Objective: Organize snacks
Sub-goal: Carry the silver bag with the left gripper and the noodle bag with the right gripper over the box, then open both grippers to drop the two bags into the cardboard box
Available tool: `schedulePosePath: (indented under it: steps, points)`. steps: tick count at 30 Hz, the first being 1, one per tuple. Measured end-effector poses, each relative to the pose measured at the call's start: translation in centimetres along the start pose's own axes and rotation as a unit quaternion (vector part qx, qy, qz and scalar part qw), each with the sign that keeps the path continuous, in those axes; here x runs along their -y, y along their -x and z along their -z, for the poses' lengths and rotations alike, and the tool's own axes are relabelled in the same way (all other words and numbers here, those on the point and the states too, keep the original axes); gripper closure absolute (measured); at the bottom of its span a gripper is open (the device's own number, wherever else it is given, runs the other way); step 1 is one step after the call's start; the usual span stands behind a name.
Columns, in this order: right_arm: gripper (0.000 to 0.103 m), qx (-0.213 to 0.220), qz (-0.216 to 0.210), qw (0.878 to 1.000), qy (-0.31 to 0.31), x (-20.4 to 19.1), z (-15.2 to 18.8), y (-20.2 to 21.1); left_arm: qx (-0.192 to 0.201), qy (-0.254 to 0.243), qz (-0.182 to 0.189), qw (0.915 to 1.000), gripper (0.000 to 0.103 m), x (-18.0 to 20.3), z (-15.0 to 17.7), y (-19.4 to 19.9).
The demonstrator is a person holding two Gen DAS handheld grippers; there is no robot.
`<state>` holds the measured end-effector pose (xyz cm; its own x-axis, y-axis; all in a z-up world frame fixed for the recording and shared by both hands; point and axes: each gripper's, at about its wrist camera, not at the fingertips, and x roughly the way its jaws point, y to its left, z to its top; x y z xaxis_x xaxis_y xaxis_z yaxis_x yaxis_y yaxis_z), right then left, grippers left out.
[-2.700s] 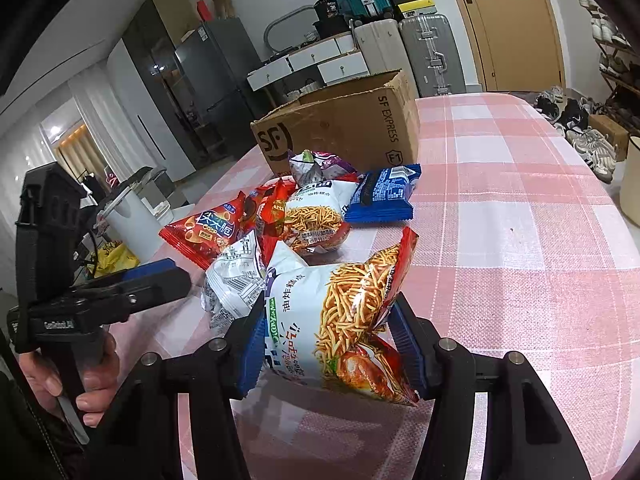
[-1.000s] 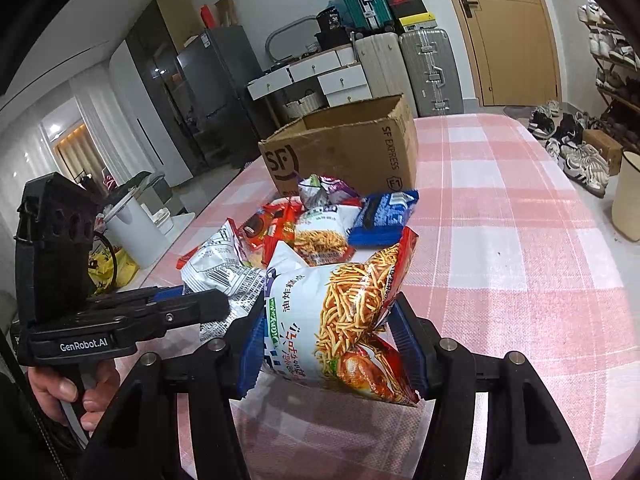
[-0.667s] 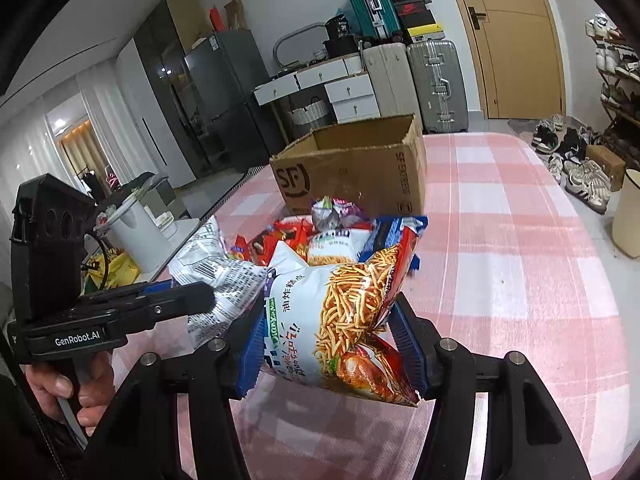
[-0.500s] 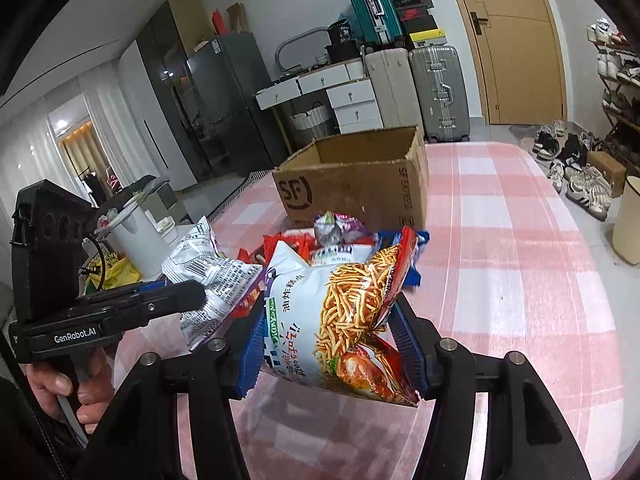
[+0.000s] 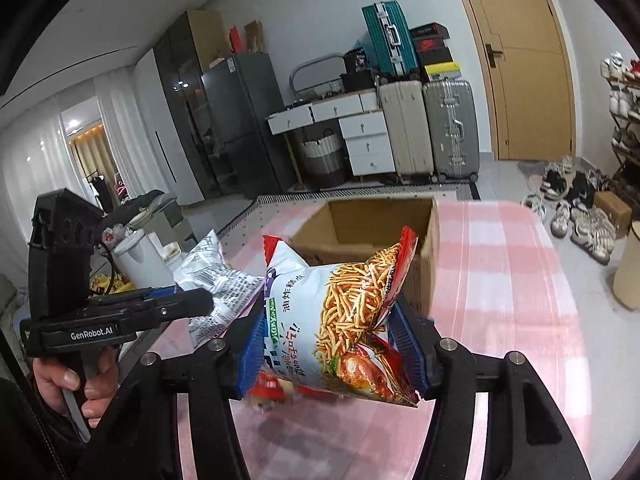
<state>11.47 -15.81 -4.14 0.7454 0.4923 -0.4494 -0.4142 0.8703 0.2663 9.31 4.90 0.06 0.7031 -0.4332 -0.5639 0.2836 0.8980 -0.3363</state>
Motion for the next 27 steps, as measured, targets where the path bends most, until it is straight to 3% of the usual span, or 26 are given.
schedulePosePath:
  steps: [15, 27]
  points:
    - [0.044, 0.009, 0.001, 1.000, 0.025, 0.9, -10.6, -4.6, -0.001, -0.031, -0.027, 0.9992, 0.071, 0.6, -11.7, -3.8]
    - [0.044, -0.005, 0.003, 1.000, 0.028, 2.5, -14.5, -10.1, -0.044, -0.049, -0.046, 0.9968, 0.071, -0.8, -16.6, -11.6]
